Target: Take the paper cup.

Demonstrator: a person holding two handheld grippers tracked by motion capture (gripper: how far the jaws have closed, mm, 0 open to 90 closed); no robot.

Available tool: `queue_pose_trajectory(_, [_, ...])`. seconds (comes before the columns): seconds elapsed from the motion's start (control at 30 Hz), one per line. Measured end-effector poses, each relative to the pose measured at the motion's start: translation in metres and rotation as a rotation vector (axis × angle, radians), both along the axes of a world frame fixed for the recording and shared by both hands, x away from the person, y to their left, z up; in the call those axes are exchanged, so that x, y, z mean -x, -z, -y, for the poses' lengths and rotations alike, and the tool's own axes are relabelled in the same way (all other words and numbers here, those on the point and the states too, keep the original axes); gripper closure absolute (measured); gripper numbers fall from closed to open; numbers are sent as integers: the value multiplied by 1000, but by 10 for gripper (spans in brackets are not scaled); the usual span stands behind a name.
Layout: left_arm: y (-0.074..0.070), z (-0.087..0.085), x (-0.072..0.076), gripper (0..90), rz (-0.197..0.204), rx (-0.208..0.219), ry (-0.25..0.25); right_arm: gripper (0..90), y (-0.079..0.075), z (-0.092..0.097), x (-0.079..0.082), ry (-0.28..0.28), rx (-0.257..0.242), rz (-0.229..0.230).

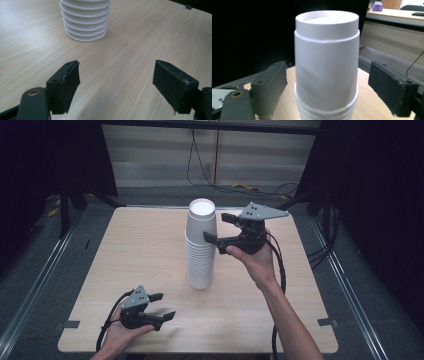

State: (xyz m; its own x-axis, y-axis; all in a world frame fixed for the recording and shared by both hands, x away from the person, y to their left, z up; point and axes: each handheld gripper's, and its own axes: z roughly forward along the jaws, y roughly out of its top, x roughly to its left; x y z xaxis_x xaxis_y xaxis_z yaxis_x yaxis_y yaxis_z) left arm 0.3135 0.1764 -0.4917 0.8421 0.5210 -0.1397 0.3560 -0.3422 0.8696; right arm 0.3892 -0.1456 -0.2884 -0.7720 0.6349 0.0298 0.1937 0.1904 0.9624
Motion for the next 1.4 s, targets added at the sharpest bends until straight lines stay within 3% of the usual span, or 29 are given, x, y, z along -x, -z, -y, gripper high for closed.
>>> queue_pose_trajectory(0.33, [0,1,1,213,9,-7,-1,155,-19,-10,-17,-56,56,-37])
queue_pose_trajectory(0.4, [1,1,1,213,4,-6,0,163,-20,-10,-20,-58,42,-37])
queue_pose_trajectory(0.5, [1,1,0,213,6,-12,4,150,-19,-14,-25,-64,84,-61])
queue_pose_trajectory(0.67, [0,1,0,213,13,-10,-1,147,-19,-22,-32,-93,92,-83])
queue_pose_trajectory(1.4, [1,0,-1,219,7,-23,4,213,-25,-37,-39,-77,120,-77])
